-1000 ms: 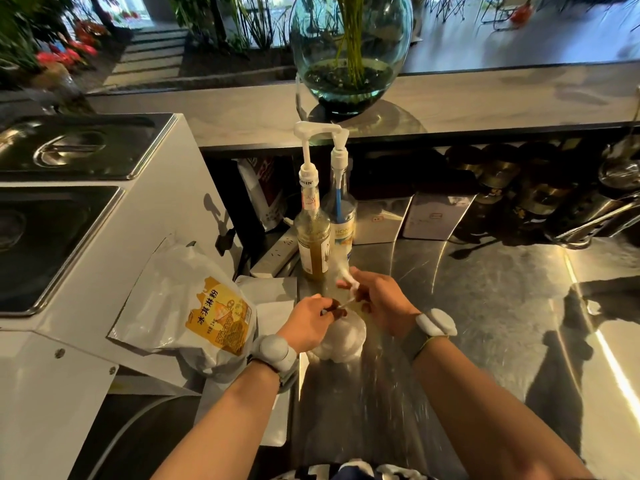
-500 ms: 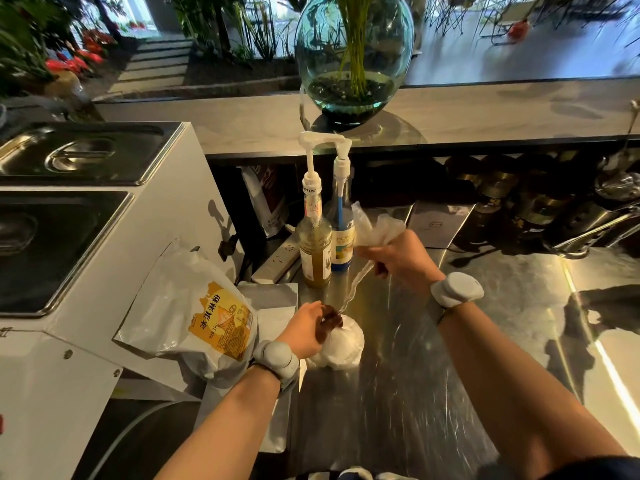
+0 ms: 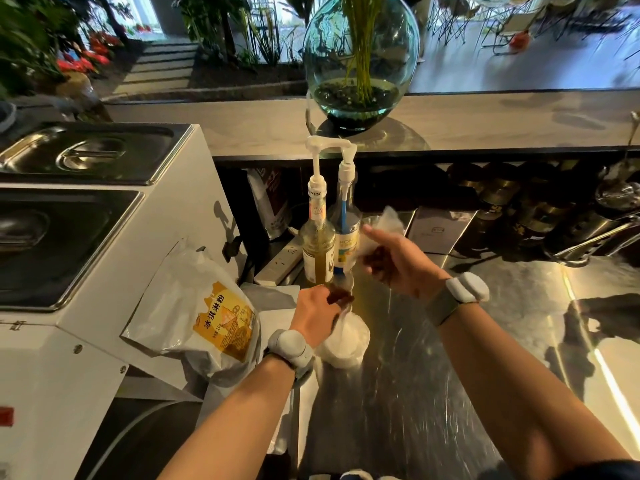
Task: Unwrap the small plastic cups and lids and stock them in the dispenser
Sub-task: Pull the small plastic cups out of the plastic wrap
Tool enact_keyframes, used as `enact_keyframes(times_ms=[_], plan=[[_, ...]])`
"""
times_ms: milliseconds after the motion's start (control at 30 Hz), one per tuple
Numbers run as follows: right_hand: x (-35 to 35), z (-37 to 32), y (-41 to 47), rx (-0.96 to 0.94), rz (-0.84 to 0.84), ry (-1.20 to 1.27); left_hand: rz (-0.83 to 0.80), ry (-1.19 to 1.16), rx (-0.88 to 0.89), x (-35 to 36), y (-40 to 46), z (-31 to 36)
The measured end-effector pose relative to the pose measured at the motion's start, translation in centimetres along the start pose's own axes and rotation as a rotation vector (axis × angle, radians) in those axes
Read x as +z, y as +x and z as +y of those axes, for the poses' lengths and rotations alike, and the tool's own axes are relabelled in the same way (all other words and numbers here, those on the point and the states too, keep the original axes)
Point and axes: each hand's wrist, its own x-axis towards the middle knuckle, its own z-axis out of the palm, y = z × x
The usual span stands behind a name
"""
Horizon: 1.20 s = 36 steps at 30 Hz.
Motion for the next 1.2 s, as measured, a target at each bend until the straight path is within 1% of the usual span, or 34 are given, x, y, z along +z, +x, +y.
enact_keyframes(times_ms=[33, 67, 100, 133, 200, 233, 300, 367, 467, 533, 600, 667, 733, 767, 800, 833, 867, 900, 967, 1033, 1067, 1100, 1200], plan=[[-0.5, 0.4, 0.2, -0.038, -0.073, 0.052, 0.016, -0.055, -0.058, 0.0, 0.1, -0.2], [-0.9, 0.9, 0.6, -0.07, -0.112, 0.065, 0.017, -0.09, -0.101, 0.0, 0.2, -0.4], [-1.3, 1.6, 1.1, -0.085, -0.095, 0.037, 0.017, -0.117, -0.09, 0.1, 0.3, -0.5], [-1.6, 2.3, 1.5, -0.08, -0.043, -0.023, 0.007, -0.128, -0.082, 0.0, 0.2, -0.5], [-1.6, 3.7, 2.0, -0.047, 0.07, -0.219, -0.007, -0.15, -0.049, 0.1, 0.0, -0.5], [-1.4, 4.3, 2.2, -0.03, 0.099, -0.306, -0.014, -0.149, -0.031, 0.1, -0.1, -0.5], [-0.8, 5.1, 2.5, 0.026, 0.128, -0.353, -0.036, -0.135, -0.015, 0.3, -0.1, -0.6], [-0.3, 5.3, 2.7, 0.095, 0.084, -0.241, -0.077, -0.106, -0.031, 0.5, -0.2, -0.7], [-0.3, 5.0, 3.3, 0.106, -0.065, -0.039, -0.143, -0.062, -0.052, 0.9, 0.1, -1.4], [-0.2, 4.6, 3.6, 0.092, -0.139, -0.034, -0.149, -0.094, -0.051, 0.8, -0.1, -1.4], [-0.1, 4.3, 3.8, 0.071, -0.174, -0.1, -0.176, -0.103, -0.043, 0.8, -0.1, -2.0], [0.1, 4.1, 3.8, 0.064, -0.188, -0.131, -0.164, -0.067, -0.041, 0.9, 0.3, -2.8], [0.4, 3.8, 3.7, 0.065, -0.166, -0.153, -0.135, -0.054, -0.081, 1.4, 1.2, -4.1], [0.6, 3.7, 3.6, 0.07, -0.137, -0.182, -0.139, -0.028, -0.077, 1.9, 1.8, -5.3], [0.8, 3.6, 3.5, 0.078, -0.113, -0.221, -0.175, -0.059, -0.065, 2.3, 2.3, -5.8], [0.9, 3.5, 3.5, 0.079, -0.109, -0.278, -0.197, 0.019, -0.012, 1.6, 1.5, -4.6], [1.0, 3.5, 3.4, 0.066, -0.122, -0.356, -0.185, 0.074, 0.034, 1.3, 1.2, -4.1], [1.2, 3.4, 3.4, 0.045, -0.136, -0.454, -0.199, 0.077, 0.058, 1.2, 1.0, -4.1], [1.6, 3.2, 3.2, -0.016, -0.118, -0.647, -0.2, 0.046, 0.111, 1.7, 1.4, -5.0], [2.0, 2.9, 3.0, -0.092, -0.028, -0.751, -0.166, -0.035, 0.071, 1.5, 1.5, -4.9], [2.0, 2.8, 3.1, -0.132, 0.019, -0.771, -0.143, -0.128, 0.029, 1.1, 1.1, -4.0], [2.1, 2.8, 3.1, -0.165, 0.055, -0.776, -0.132, -0.164, 0.022, 0.8, 0.9, -3.2], [2.2, 2.7, 3.1, -0.187, 0.096, -0.706, -0.177, -0.294, -0.002, 0.6, 0.0, -0.9]])
